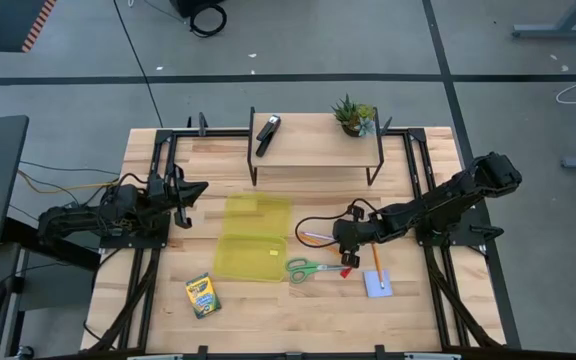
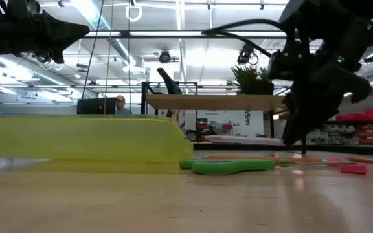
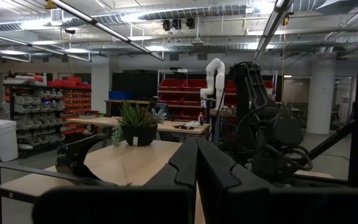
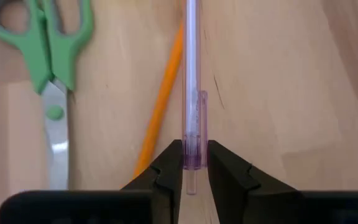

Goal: Pack school essentials
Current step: Put the pink pen into the supply box

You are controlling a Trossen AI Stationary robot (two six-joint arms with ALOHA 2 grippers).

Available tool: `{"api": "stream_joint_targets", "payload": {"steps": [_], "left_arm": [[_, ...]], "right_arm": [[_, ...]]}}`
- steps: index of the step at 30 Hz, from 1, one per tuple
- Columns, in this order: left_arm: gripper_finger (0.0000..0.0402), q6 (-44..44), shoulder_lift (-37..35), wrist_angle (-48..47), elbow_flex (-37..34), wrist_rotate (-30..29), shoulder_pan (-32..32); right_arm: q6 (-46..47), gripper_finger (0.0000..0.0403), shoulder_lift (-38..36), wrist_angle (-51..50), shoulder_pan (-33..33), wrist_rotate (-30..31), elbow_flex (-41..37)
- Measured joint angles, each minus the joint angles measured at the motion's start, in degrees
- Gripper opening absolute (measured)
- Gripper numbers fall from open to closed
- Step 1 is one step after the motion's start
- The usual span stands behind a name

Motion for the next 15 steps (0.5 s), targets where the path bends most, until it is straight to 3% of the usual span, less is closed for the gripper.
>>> {"api": "stream_joint_targets", "payload": {"steps": [15], "left_arm": [[0.0011,0.1,0.0,0.1,0.0,0.0,0.0]], "right_arm": [[-5.6,0.0076,0.0,0.6,-0.2,-1.0,10.8]]}}
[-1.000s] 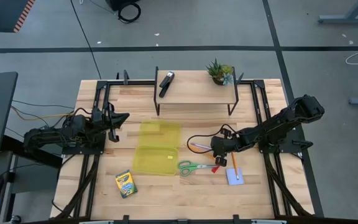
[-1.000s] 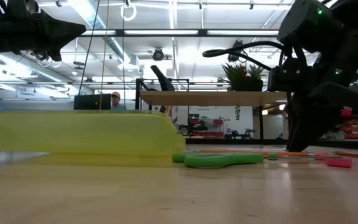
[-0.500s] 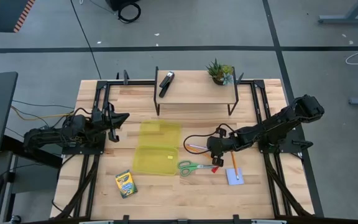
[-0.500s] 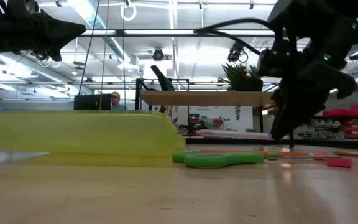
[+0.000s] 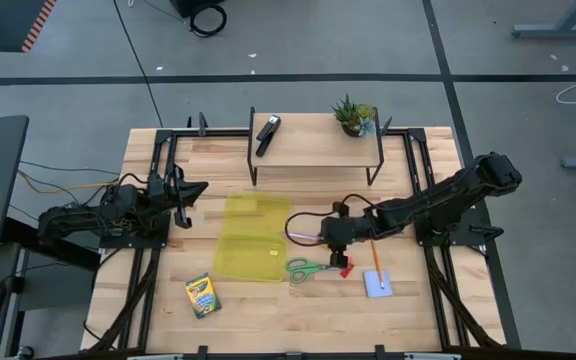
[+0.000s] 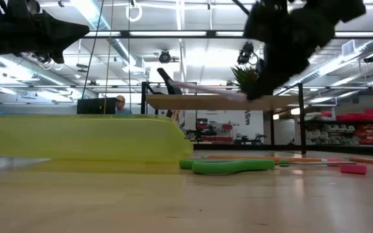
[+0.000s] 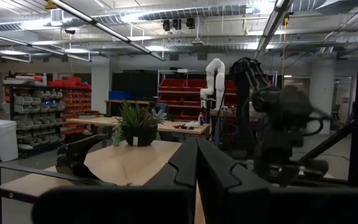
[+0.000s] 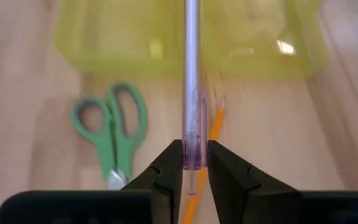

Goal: Pack school essentials
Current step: Put the pink pen into the supply box

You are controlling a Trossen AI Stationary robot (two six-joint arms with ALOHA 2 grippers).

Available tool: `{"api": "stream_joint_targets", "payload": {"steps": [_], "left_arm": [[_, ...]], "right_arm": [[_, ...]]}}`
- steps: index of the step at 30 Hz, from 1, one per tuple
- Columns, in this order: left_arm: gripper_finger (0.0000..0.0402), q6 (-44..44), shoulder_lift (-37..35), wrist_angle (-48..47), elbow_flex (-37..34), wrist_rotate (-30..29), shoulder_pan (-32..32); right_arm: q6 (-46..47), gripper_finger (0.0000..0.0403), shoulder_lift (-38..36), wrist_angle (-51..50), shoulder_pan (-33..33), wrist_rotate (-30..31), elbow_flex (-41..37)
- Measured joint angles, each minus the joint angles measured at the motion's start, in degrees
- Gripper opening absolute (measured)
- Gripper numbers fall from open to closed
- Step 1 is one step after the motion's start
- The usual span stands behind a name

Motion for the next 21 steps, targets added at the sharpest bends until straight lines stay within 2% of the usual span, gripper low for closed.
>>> {"api": "stream_joint_targets", "payload": {"steps": [7,12,21], "left_arm": [[0.0020,0.0,0.0,0.1,0.0,0.0,0.0],[0.0018,0.0,0.0,0.4,0.0,0.0,0.0],[0.0013,-0.1,0.0,0.3,0.0,0.0,0.0]], "right_arm": [[-5.4,0.0076,3.0,0.6,-0.4,-0.3,6.8],[-9.0,0.0076,9.7,0.3,-1.1,-1.3,14.1],[-11.8,0.0076,20.7,0.1,-3.2,-7.2,28.6]]}}
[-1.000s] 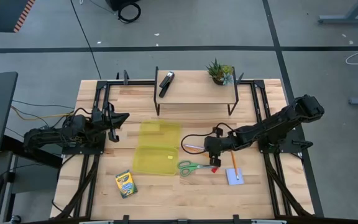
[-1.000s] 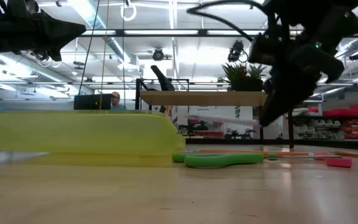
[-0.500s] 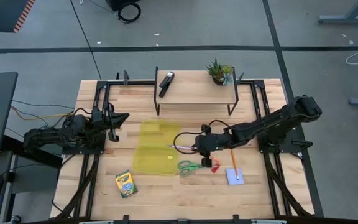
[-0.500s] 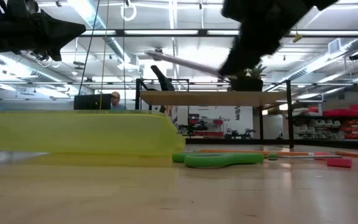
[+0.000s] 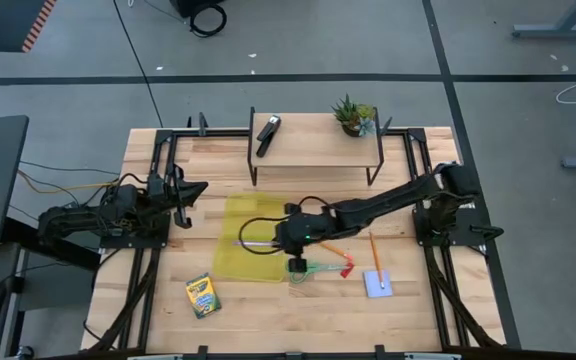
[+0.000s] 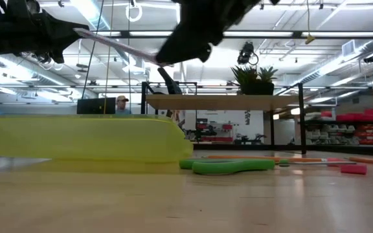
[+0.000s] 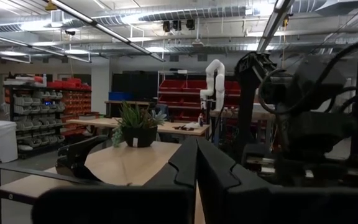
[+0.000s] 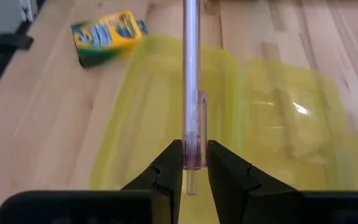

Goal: Pack school essentials
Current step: Put the pink pen into the supply box, then put the yellow pencil into the supply box

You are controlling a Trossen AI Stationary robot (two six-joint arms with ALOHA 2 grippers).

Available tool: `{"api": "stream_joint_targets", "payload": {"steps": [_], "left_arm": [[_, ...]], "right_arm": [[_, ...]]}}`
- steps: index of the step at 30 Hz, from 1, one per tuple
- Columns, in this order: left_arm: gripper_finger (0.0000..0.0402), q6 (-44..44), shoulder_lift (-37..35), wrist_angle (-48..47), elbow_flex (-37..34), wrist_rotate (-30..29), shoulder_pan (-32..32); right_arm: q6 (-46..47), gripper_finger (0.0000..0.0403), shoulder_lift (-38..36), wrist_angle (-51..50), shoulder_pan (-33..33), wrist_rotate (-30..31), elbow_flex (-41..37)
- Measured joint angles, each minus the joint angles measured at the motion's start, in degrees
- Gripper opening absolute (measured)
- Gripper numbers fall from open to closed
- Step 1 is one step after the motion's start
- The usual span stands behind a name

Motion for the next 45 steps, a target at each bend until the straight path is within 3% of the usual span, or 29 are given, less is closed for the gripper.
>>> {"api": "stream_joint_targets", "payload": {"steps": [9,20,34,45], "left_arm": [[0.0018,-0.4,0.0,-0.3,0.0,0.0,0.0],[0.0022,-2.4,0.0,-0.4,0.0,0.0,0.0],[0.0016,-3.1,0.0,-0.5,0.0,0.0,0.0],[0.0018,-3.0,0.0,-1.3,0.0,0.0,0.0]], "right_arm": [[1.5,0.0076,9.0,0.3,-0.6,-3.7,7.1],[4.7,0.0076,16.4,0.5,-1.1,-5.5,10.3],[8.1,0.0080,17.1,-2.2,-2.0,-9.6,10.3],[6.4,0.0136,16.8,-2.8,-2.1,-9.7,10.3]]}}
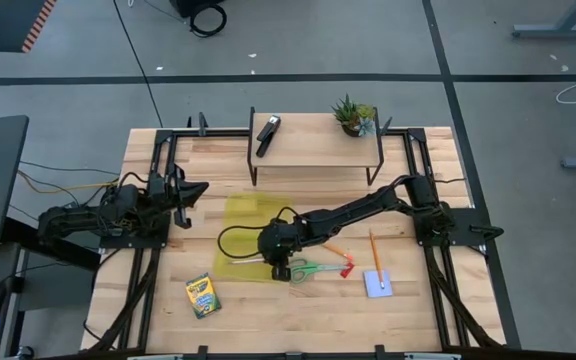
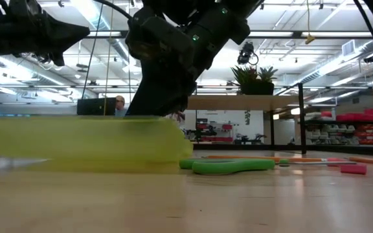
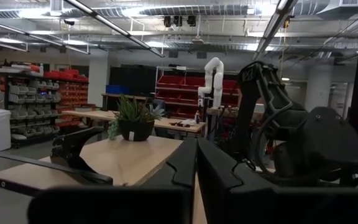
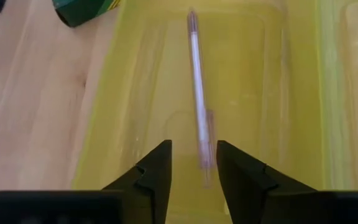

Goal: Pack school essentials
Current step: Put the yellow pencil into the supply box

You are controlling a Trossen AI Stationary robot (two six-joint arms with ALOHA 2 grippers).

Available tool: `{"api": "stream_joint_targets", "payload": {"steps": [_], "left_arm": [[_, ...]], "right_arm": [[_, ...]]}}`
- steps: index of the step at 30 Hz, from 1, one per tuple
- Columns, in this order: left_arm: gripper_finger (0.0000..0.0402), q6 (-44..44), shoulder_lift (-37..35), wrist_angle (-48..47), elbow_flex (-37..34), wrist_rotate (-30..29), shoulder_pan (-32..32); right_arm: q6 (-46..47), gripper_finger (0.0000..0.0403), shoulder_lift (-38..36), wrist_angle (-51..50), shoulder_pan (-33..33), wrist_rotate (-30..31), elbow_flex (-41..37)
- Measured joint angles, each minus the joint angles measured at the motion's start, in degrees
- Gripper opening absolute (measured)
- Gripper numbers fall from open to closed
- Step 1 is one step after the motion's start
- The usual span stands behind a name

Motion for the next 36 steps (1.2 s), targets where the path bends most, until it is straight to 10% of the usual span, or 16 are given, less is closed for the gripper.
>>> {"api": "stream_joint_targets", "payload": {"steps": [36], "left_arm": [[0.0019,0.0,0.0,-5.4,0.0,0.0,0.0]], "right_arm": [[-4.9,0.0140,-22.3,-19.1,1.0,19.8,0.0]]}}
